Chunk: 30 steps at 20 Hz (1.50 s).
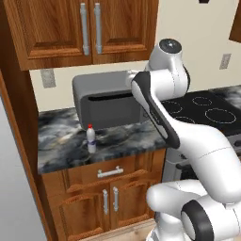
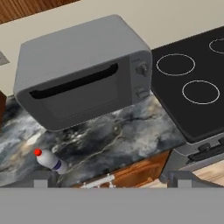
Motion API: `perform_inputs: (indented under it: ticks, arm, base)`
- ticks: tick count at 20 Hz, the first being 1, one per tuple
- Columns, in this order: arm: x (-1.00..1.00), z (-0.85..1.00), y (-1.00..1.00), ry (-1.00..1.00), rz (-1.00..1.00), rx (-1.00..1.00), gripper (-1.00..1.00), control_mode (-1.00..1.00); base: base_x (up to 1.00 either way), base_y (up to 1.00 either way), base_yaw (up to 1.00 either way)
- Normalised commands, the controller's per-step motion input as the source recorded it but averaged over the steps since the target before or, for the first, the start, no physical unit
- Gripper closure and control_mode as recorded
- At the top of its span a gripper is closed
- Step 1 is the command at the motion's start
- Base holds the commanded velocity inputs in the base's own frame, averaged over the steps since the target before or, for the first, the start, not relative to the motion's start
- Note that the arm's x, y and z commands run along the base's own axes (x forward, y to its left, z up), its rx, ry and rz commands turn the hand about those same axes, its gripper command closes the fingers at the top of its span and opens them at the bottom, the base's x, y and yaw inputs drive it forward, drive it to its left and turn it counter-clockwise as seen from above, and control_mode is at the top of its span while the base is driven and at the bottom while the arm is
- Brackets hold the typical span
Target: Take the bottled waters from the counter and place them in the freezer to freeze. Close the freezer door after placing the bottles.
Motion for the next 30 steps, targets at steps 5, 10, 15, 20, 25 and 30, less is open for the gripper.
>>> perform_inputs:
  ticks: [5, 10, 15, 20, 25, 30]
  arm:
    - [0.00, 0.00, 0.00, 0.00, 0.00, 0.00, -1.00, 1.00]
    - [0.00, 0.00, 0.00, 0.00, 0.00, 0.00, -1.00, 1.00]
    - [0.00, 0.00, 0.00, 0.00, 0.00, 0.00, -1.00, 1.00]
    - [-0.05, 0.00, 0.11, -0.01, 0.00, 0.00, -1.00, -1.00]
    - [0.00, -0.01, -0.19, 0.00, 0.24, 0.12, -1.00, -1.00]
    - [-0.03, -0.19, -0.82, 0.00, 0.50, 0.21, -1.00, -1.00]
  base:
    - [0.17, 0.27, -0.01]
    - [0.66, 0.01, -0.05]
    - [0.42, 0.34, 0.00]
    - [-0.20, 0.68, 0.04]
    - [0.00, 0.00, 0.00]
    - [0.00, 0.00, 0.00]
